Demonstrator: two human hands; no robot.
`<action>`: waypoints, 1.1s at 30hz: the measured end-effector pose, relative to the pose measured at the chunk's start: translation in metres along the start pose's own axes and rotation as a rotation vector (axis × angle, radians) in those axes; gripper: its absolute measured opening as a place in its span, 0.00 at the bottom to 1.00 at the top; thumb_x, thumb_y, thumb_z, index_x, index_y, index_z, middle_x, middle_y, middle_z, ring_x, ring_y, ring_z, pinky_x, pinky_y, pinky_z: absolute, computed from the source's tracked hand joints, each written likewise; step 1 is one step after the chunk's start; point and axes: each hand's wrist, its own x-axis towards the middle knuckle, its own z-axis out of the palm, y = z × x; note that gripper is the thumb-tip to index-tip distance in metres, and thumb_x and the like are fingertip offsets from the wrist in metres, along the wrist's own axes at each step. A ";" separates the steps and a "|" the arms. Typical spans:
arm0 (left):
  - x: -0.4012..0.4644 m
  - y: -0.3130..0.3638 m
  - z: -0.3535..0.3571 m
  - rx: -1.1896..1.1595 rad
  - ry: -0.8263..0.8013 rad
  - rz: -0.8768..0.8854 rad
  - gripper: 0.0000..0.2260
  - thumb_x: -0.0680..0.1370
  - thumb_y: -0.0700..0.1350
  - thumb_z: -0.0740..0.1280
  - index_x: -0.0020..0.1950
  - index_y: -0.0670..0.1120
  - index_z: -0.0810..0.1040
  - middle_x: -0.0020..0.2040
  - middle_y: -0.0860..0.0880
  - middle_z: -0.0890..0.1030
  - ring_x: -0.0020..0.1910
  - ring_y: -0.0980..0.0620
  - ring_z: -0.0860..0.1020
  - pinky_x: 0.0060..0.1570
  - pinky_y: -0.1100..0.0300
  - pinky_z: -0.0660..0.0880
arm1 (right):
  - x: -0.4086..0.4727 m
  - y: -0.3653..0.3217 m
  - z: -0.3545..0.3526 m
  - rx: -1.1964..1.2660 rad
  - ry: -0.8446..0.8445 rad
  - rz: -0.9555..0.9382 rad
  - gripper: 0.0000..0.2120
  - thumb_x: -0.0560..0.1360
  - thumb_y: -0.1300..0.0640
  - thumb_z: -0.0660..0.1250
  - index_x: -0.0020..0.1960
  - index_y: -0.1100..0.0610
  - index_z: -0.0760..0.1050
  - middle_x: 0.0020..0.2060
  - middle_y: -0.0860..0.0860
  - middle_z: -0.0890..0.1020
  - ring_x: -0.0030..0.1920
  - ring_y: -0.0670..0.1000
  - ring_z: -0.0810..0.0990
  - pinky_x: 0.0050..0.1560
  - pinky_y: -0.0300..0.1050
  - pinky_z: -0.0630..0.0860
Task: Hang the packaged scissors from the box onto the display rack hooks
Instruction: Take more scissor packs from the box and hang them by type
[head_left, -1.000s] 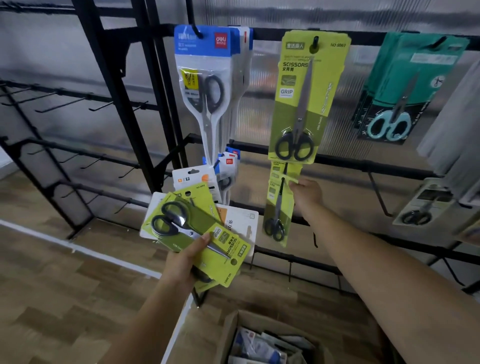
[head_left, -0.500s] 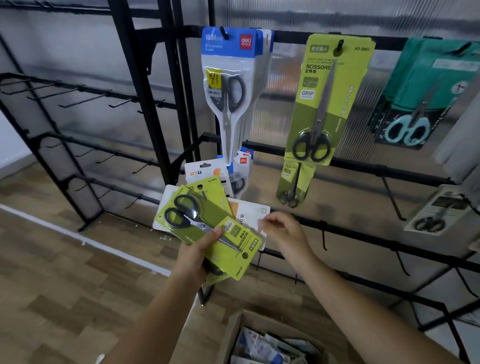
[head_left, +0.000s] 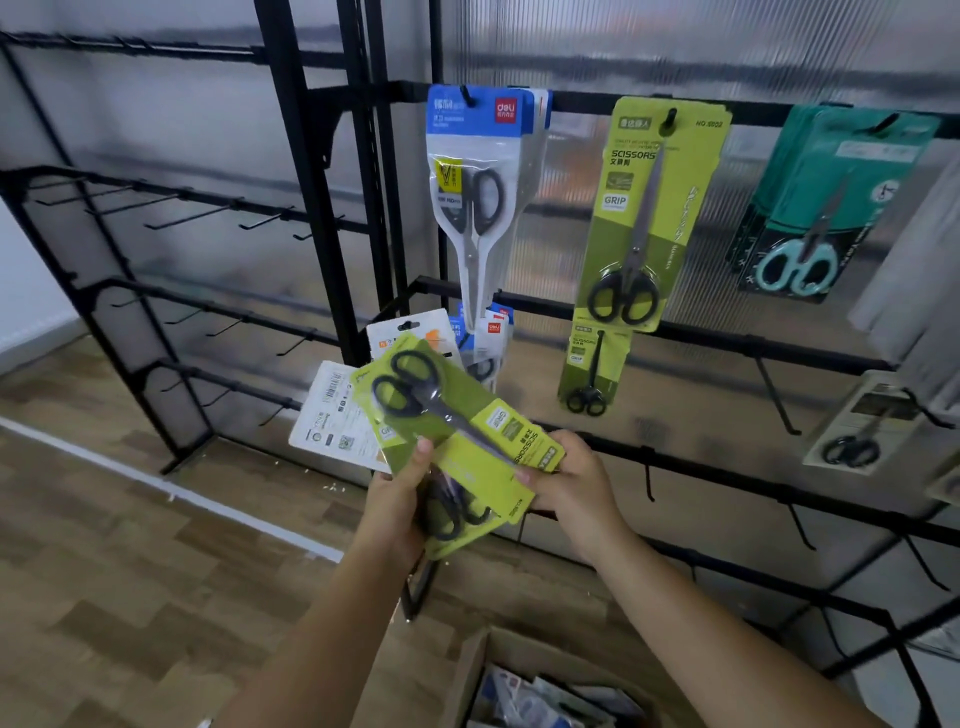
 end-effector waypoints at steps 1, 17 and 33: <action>0.000 0.001 -0.001 -0.006 0.000 0.000 0.14 0.70 0.48 0.69 0.54 0.44 0.78 0.44 0.47 0.85 0.44 0.48 0.83 0.40 0.56 0.78 | 0.001 -0.002 -0.002 0.074 0.018 0.020 0.13 0.72 0.72 0.65 0.47 0.56 0.72 0.41 0.53 0.81 0.43 0.54 0.80 0.46 0.57 0.78; 0.019 0.015 -0.026 0.086 0.059 -0.021 0.04 0.74 0.44 0.70 0.44 0.45 0.80 0.38 0.48 0.85 0.36 0.49 0.83 0.41 0.55 0.77 | 0.016 -0.032 -0.063 0.002 0.129 -0.077 0.24 0.74 0.75 0.58 0.50 0.46 0.75 0.61 0.58 0.77 0.61 0.58 0.75 0.62 0.55 0.70; 0.014 -0.010 -0.023 0.047 0.097 -0.037 0.12 0.74 0.40 0.70 0.56 0.42 0.79 0.49 0.43 0.84 0.46 0.45 0.83 0.42 0.51 0.79 | 0.038 -0.016 -0.028 0.357 0.194 0.279 0.07 0.76 0.71 0.61 0.49 0.63 0.74 0.46 0.57 0.81 0.47 0.56 0.79 0.43 0.49 0.76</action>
